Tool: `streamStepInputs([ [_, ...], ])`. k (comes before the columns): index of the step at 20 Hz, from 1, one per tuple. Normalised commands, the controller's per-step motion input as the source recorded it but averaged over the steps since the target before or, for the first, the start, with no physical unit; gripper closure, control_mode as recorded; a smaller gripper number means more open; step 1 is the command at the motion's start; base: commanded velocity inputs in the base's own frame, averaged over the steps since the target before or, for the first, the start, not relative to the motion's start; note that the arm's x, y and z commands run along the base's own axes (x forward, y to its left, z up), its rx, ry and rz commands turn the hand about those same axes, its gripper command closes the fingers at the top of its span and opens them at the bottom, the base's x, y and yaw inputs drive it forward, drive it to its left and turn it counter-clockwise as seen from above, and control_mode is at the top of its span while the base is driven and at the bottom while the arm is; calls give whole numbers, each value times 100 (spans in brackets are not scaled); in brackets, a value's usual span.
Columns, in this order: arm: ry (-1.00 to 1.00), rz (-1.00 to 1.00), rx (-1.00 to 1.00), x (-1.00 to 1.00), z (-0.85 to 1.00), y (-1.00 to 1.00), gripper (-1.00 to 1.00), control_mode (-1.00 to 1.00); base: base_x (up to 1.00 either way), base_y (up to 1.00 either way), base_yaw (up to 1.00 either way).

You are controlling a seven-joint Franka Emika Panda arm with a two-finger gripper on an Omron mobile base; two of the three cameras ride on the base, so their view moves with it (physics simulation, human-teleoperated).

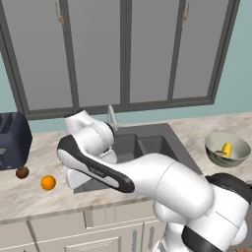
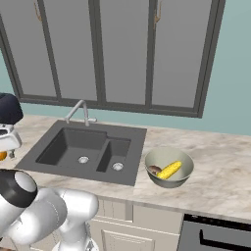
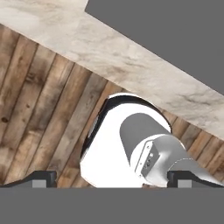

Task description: There is a mixed pile of frozen fruits and vegetables on the counter. Locate all the frozen vegetables and place the items in a bowl on the counter. Take all the frozen fruits and defrost them in a running sink.

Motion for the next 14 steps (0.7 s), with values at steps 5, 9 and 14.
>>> streamStepInputs([
  [5, -3, 2, 3, 6, -19, 34, -100, -100, 0, 0, 0],
  [9, -1, 1, 12, 6, -22, 13, -100, -100, 0, 0, 0],
  [14, 2, 2, -1, 13, 0, 39, -100, -100, 0, 0, 0],
])
